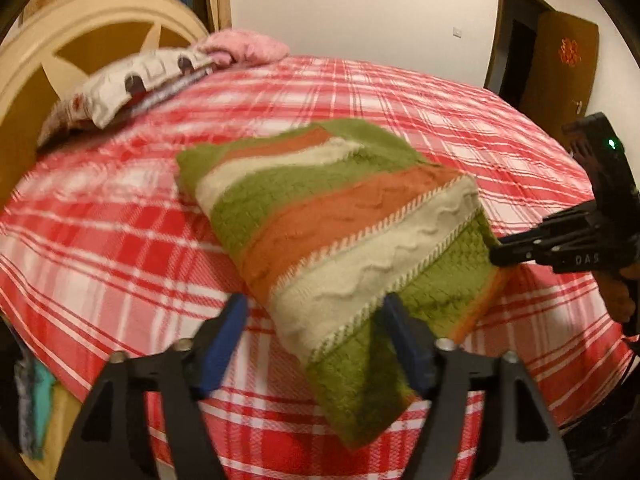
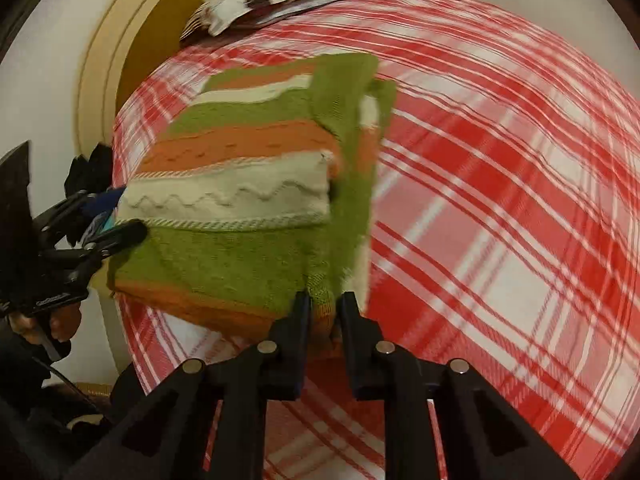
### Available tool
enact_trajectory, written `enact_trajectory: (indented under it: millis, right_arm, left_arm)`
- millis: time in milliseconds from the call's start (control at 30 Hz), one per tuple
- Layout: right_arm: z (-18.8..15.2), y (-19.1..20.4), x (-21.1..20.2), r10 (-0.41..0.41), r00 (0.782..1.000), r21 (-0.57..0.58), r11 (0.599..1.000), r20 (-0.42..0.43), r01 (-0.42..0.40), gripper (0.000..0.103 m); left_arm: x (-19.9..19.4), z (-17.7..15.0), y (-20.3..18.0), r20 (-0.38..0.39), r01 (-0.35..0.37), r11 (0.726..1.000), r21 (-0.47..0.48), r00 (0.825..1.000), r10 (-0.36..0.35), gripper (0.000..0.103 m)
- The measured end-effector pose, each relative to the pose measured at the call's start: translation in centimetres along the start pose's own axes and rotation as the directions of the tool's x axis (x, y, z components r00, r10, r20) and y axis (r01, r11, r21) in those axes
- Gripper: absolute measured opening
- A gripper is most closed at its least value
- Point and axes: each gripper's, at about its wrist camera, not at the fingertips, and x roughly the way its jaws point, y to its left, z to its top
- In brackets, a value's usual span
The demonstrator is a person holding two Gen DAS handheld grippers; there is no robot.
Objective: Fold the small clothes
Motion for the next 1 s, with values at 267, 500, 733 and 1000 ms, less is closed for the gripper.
enact_trajectory:
  millis: [267,500,733,1000]
  right_arm:
    - [0.4,1.2,-1.4,-0.098,0.995,-0.04,0.994,-0.007,0.098,0.016]
    - [5.5,4.2,-4.9,0.061,0.972,-0.094,0.995,0.226,-0.041,0.025]
    - [7.8,4.1,2.6,-0.044,0.995,-0.064,0.997,0.087,0.05,0.025]
    - [9.2,1.9,0.9,0.075,0.983,-0.018,0.997,0.169,-0.073,0.025]
  left_arm:
    - [1.3,1.7,2.4,0.015,-0.102,0.993,-0.065,0.995,0.103,0.09]
    - [2.8,1.8,3.1,-0.002,-0.086,0.992,-0.096,0.996,0.086,0.097]
    - [3.4,1.8,2.7,-0.016,-0.058,0.993,-0.099,0.998,0.057,0.1]
    - [2.4,3.9,4.3,0.061,-0.082,0.984,-0.156,0.994,0.093,0.1]
